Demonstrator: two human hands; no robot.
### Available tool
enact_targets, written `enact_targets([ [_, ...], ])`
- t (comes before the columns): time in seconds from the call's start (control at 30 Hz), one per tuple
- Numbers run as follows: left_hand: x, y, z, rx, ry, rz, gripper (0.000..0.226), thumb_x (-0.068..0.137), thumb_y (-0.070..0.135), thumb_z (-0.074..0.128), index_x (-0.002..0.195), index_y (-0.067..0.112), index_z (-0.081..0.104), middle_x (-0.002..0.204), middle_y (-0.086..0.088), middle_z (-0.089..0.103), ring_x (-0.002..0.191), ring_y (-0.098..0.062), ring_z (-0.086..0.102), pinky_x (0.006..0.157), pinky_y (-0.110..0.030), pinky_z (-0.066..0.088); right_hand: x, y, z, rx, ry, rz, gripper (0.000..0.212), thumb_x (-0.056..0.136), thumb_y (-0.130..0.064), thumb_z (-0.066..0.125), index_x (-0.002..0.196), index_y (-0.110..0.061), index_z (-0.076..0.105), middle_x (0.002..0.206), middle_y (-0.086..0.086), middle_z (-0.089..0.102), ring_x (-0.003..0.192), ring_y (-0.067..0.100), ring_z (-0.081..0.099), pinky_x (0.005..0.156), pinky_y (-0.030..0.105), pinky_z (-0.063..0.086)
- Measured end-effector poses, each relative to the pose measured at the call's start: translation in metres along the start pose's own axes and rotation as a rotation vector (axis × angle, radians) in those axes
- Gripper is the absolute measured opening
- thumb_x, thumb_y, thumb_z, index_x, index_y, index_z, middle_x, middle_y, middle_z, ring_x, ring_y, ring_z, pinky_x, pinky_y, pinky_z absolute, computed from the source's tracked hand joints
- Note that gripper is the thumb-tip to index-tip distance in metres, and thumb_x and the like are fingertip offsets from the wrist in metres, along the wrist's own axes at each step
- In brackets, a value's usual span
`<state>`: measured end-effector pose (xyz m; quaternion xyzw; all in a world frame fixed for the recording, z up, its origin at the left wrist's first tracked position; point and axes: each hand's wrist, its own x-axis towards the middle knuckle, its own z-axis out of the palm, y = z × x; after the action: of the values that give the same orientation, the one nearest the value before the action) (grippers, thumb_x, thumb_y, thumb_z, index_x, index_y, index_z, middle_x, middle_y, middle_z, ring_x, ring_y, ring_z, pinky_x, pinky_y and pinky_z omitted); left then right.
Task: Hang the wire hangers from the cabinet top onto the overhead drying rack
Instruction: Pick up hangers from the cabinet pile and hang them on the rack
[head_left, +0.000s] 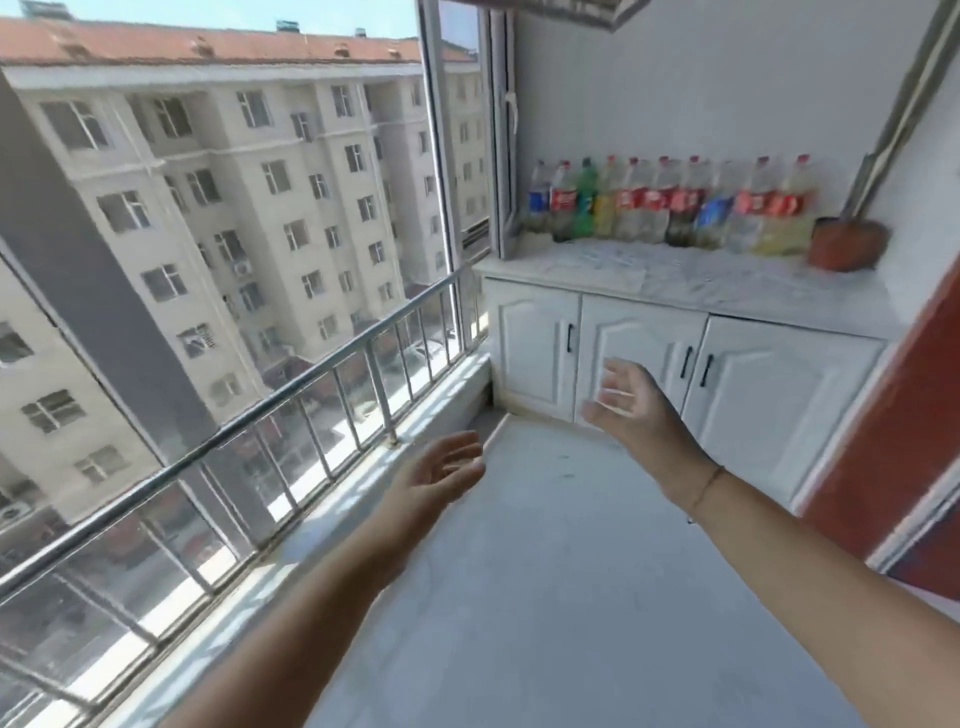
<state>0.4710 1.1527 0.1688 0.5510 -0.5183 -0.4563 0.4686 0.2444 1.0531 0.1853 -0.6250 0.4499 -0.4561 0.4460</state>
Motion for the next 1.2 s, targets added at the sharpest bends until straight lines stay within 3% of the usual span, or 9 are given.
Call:
enact_targets([
  [0.2,0.141,-0.004,0.044,0.006,-0.117,0.012,0.041,0.074,0.036,0.066,0.115,0.034,0.059,0.119,0.01,0.065,0.111,-0.005,0.061,0.097,-0.03,0.047,0.09,0.039,-0.071,-0.033,0.152,0.015,0.057,0.08,-0.018,0.07,0.129,-0.024,0.041,0.126,0.002,0.046,0.115,0.017,0.05,0.097,0.03,0.041],
  [0.33,0.238,0.003,0.078,-0.034,-0.199,0.003,0.047,0.072,0.04,0.066,0.118,0.033,0.058,0.12,0.01,0.065,0.112,-0.007,0.06,0.097,-0.031,0.046,0.162,0.058,-0.115,-0.076,0.236,0.025,0.056,0.079,-0.016,0.071,0.124,-0.029,0.04,0.127,0.002,0.045,0.115,0.018,0.049,0.096,0.028,0.04],
  [0.43,0.305,0.01,0.107,-0.037,-0.256,-0.003,0.059,0.064,0.047,0.068,0.12,0.03,0.058,0.121,0.008,0.064,0.111,-0.008,0.061,0.095,-0.03,0.047,0.209,0.068,-0.149,-0.115,0.331,0.061,0.06,0.079,-0.017,0.071,0.131,-0.021,0.04,0.127,0.001,0.046,0.114,0.015,0.048,0.095,0.026,0.039],
  [0.57,0.398,0.015,0.152,-0.042,-0.326,-0.01,0.044,0.084,0.026,0.067,0.127,0.023,0.054,0.123,0.004,0.063,0.113,-0.011,0.059,0.096,-0.032,0.047,0.266,0.089,-0.197,-0.117,0.42,0.103,0.061,0.08,-0.016,0.07,0.133,-0.017,0.04,0.125,0.002,0.046,0.114,0.015,0.048,0.098,0.027,0.039],
  [0.63,0.436,0.015,0.175,-0.051,-0.345,-0.012,0.041,0.087,0.02,0.064,0.127,0.021,0.054,0.122,0.004,0.062,0.113,-0.011,0.059,0.095,-0.03,0.047,0.293,0.103,-0.221,-0.123,0.455,0.126,0.06,0.081,-0.019,0.069,0.133,-0.017,0.039,0.126,0.004,0.045,0.113,0.015,0.048,0.092,0.023,0.04],
  [0.73,0.493,0.016,0.209,-0.061,-0.352,-0.011,0.041,0.087,0.021,0.065,0.126,0.021,0.054,0.122,0.004,0.062,0.113,-0.011,0.059,0.093,-0.028,0.047,0.339,0.126,-0.257,-0.117,0.479,0.152,0.058,0.083,-0.02,0.066,0.134,-0.016,0.04,0.124,0.004,0.045,0.111,0.014,0.048,0.08,0.015,0.039],
  [0.9,0.589,0.014,0.268,-0.042,-0.34,-0.017,0.034,0.088,0.021,0.063,0.122,0.024,0.057,0.122,0.006,0.063,0.112,-0.009,0.059,0.092,-0.028,0.047,0.428,0.172,-0.321,-0.115,0.484,0.172,0.054,0.085,-0.017,0.064,0.133,-0.014,0.041,0.129,0.006,0.046,0.111,0.015,0.048,0.088,0.023,0.035],
  [1.2,0.743,0.01,0.364,-0.026,-0.3,-0.094,0.026,0.089,0.024,0.063,0.114,0.029,0.059,0.12,0.004,0.064,0.111,-0.013,0.059,0.096,-0.032,0.046,0.573,0.24,-0.428,-0.094,0.458,0.297,0.055,0.082,-0.019,0.068,0.13,-0.013,0.043,0.126,0.01,0.048,0.112,0.021,0.052,0.092,0.03,0.041],
])
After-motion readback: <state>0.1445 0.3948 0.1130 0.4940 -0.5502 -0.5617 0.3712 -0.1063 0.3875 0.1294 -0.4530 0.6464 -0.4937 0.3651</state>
